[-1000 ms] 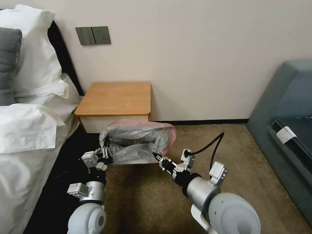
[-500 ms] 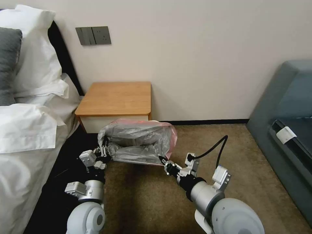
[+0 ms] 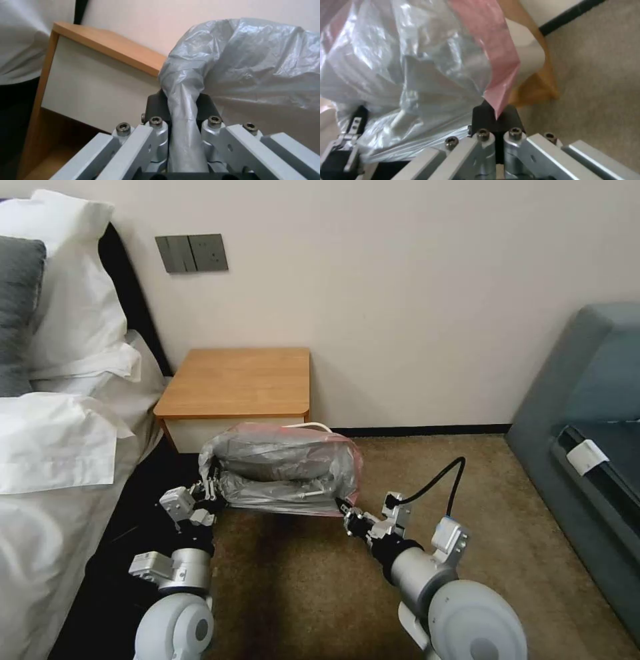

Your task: Pick up the garbage bag from the table and place it over the trash can.

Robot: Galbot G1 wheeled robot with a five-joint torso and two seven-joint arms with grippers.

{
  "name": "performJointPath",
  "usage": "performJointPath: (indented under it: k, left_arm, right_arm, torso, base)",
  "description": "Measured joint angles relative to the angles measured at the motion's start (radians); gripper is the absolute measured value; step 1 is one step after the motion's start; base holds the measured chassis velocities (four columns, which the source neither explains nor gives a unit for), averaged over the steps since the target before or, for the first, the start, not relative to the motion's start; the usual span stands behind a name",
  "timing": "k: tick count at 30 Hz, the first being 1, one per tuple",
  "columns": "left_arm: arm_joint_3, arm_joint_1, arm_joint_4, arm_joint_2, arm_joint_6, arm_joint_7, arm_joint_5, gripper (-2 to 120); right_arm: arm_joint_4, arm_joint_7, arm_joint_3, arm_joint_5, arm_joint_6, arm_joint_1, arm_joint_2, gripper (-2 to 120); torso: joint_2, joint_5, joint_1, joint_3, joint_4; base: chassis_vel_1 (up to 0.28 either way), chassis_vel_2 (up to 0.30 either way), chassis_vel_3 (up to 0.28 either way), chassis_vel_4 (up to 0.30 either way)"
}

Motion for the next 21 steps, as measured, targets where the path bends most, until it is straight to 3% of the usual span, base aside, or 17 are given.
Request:
performJointPath:
  k: [4,9,11,13,16,21]
  left_arm:
    - [-0.005,0.001,-0.001,0.0,0.001,0.002,-0.005,8]
    - [-0.016,-0.003,0.004,0.0,0.001,-0.004,-0.007,8]
    - [-0.023,-0.01,0.012,-0.001,0.004,-0.009,-0.012,8]
    - [-0.026,-0.012,0.015,-0.001,0.005,-0.01,-0.014,8]
    - [-0.037,-0.021,0.024,-0.001,0.012,-0.014,-0.027,8]
    - [-0.043,-0.028,0.03,-0.001,0.017,-0.017,-0.034,8]
  right_arm:
    - [-0.007,-0.027,0.002,-0.027,-0.006,0.006,-0.004,0]
    - [0.001,-0.061,0.01,-0.116,-0.022,-0.027,-0.036,17]
    - [0.008,-0.13,0.024,-0.209,-0.01,-0.07,-0.069,28]
    - [0.01,-0.153,0.028,-0.249,0.002,-0.087,-0.082,32]
    - [0.017,-0.245,0.047,-0.396,0.075,-0.162,-0.126,46]
    - [0.019,-0.336,0.08,-0.502,0.149,-0.223,-0.146,60]
  torso:
    - [0.0,-0.0001,0.0,0.0,0.0]
    - [0.0,-0.0003,0.0,0.0,0.0001]
    - [0.0,-0.0001,0.0,0.0,-0.0001]
    - [0.0,-0.0002,0.0,0.0,-0.0001]
    - [0.0,-0.0001,0.0,0.0,-0.0002]
    - [0.0,-0.0001,0.0,0.0,-0.0003]
  base:
    - [0.0,0.0,0.0,0.0]
    - [0.0,0.0,0.0,0.0]
    - [0.0,0.0,0.0,0.0]
    - [0.0,0.0,0.0,0.0]
    - [0.0,0.0,0.0,0.0]
    - [0.0,0.0,0.0,0.0]
